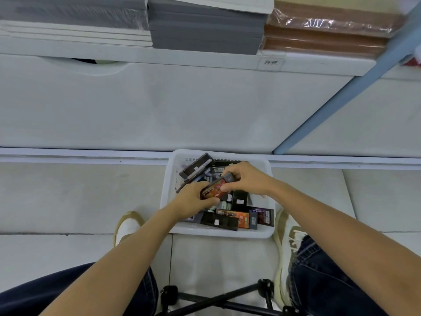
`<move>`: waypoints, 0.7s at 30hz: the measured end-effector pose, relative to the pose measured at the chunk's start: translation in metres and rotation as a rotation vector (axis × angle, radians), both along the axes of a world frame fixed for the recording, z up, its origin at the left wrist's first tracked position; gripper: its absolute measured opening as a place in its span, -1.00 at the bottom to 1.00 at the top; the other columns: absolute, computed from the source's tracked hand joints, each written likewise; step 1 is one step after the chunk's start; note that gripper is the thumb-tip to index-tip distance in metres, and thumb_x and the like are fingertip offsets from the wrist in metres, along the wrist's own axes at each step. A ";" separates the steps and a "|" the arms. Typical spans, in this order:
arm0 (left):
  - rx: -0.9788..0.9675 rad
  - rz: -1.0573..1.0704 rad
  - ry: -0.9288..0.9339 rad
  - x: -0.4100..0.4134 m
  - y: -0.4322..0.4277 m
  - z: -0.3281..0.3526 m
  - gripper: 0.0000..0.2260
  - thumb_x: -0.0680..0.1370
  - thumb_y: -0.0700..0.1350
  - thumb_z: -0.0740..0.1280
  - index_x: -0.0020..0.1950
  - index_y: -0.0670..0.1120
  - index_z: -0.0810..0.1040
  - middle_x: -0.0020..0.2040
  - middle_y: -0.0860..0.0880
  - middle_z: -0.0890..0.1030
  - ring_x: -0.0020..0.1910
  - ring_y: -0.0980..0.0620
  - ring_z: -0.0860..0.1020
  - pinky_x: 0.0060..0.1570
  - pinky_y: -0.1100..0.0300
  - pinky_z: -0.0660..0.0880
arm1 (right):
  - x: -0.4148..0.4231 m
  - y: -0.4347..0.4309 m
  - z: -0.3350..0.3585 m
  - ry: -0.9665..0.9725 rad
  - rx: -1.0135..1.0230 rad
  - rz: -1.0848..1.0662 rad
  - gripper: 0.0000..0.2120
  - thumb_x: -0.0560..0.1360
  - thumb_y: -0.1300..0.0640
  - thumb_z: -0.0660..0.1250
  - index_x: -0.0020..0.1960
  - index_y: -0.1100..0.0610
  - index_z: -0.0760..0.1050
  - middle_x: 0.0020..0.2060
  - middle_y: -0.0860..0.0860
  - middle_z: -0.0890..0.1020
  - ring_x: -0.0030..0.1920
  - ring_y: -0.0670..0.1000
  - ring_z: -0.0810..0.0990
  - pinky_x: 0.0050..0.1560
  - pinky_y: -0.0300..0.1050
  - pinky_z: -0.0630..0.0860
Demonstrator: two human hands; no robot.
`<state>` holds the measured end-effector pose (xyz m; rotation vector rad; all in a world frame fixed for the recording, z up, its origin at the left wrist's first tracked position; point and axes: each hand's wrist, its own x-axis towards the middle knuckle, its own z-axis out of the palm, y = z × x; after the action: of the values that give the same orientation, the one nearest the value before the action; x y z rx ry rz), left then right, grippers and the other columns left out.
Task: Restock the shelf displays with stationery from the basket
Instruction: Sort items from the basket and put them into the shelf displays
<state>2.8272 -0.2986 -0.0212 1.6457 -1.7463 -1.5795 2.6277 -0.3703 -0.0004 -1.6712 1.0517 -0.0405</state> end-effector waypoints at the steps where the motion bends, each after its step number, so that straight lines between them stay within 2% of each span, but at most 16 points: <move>1: 0.077 0.003 0.093 0.000 0.002 0.001 -0.90 0.55 -0.07 0.39 -0.06 -0.08 0.53 -0.26 0.00 0.65 -0.31 0.12 0.61 -0.27 0.28 0.53 | 0.000 0.004 -0.002 -0.015 0.030 0.008 -0.88 0.45 0.09 0.47 -0.05 0.08 0.58 -0.13 -0.05 0.64 -0.05 0.02 0.64 0.02 -0.01 0.59; 3: 0.167 0.031 0.159 0.005 0.004 -0.001 -0.87 0.56 -0.12 0.37 0.05 -0.16 0.54 -0.18 -0.08 0.70 -0.26 -0.02 0.68 -0.17 0.12 0.63 | -0.001 0.009 -0.008 -0.009 0.050 -0.040 -0.79 0.48 0.04 0.43 0.08 0.08 0.57 -0.03 -0.07 0.66 -0.01 -0.08 0.64 0.02 -0.17 0.58; 6: 0.229 0.187 0.187 0.020 0.008 -0.007 -0.84 0.56 -0.19 0.37 0.11 -0.20 0.53 -0.13 -0.15 0.70 -0.25 -0.08 0.67 -0.09 -0.01 0.64 | -0.012 0.015 -0.022 0.188 -0.160 -0.132 -0.80 0.54 -0.03 0.34 0.11 0.02 0.51 0.05 -0.10 0.57 0.12 -0.04 0.57 0.06 -0.24 0.47; 7: 0.229 0.253 0.196 0.025 0.010 -0.009 -0.83 0.56 -0.19 0.37 0.13 -0.19 0.52 -0.12 -0.15 0.71 -0.23 -0.10 0.67 -0.07 -0.01 0.64 | -0.017 0.019 -0.028 0.279 -0.217 -0.133 -0.72 0.54 -0.03 0.34 0.20 0.04 0.46 0.13 -0.04 0.53 0.18 0.00 0.52 0.11 -0.22 0.43; 10: 0.229 0.354 0.221 0.034 0.014 -0.011 -0.83 0.55 -0.17 0.39 0.12 -0.08 0.53 -0.11 -0.10 0.72 -0.14 -0.14 0.69 -0.06 -0.02 0.64 | -0.022 0.032 -0.047 0.461 -0.221 -0.061 -0.38 0.50 -0.05 0.39 0.46 0.10 0.27 0.37 0.10 0.33 0.36 0.10 0.33 0.31 -0.05 0.34; 12: 0.235 0.365 0.206 0.033 0.014 -0.012 -0.84 0.54 -0.18 0.39 0.10 -0.05 0.52 -0.11 -0.09 0.72 -0.14 -0.12 0.70 -0.06 -0.03 0.64 | -0.019 0.036 -0.055 0.503 -0.303 -0.026 -0.35 0.48 -0.07 0.41 0.46 0.11 0.27 0.37 0.11 0.30 0.37 0.12 0.29 0.34 -0.02 0.32; 15: 0.250 0.395 0.175 0.029 0.015 -0.012 -0.82 0.55 -0.20 0.37 0.12 -0.12 0.48 -0.11 -0.11 0.71 -0.17 -0.09 0.69 -0.11 0.02 0.65 | -0.014 0.037 -0.060 0.524 -0.475 0.056 -0.41 0.46 -0.08 0.41 0.41 0.08 0.34 0.35 0.07 0.33 0.37 0.10 0.28 0.33 -0.01 0.33; 17: 0.252 0.405 0.180 0.027 0.015 -0.012 -0.82 0.56 -0.21 0.36 0.14 -0.15 0.46 -0.09 -0.14 0.71 -0.19 -0.08 0.67 -0.13 0.04 0.65 | -0.010 0.037 -0.060 0.518 -0.499 0.074 -0.40 0.47 -0.08 0.40 0.43 0.08 0.32 0.37 0.05 0.34 0.38 0.08 0.27 0.34 0.01 0.33; 21: 0.208 0.412 0.144 0.026 0.014 -0.012 -0.83 0.58 -0.20 0.33 0.14 -0.14 0.44 -0.10 -0.14 0.70 -0.23 -0.07 0.67 -0.17 0.11 0.64 | -0.003 0.033 -0.063 0.468 -0.455 0.090 -0.41 0.47 -0.08 0.40 0.42 0.09 0.32 0.35 0.05 0.37 0.31 0.06 0.38 0.27 -0.03 0.44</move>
<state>2.8536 -0.2845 -0.0335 1.7891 -1.1122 -1.6659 2.6251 -0.3372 -0.0636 -2.2055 1.3852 0.1927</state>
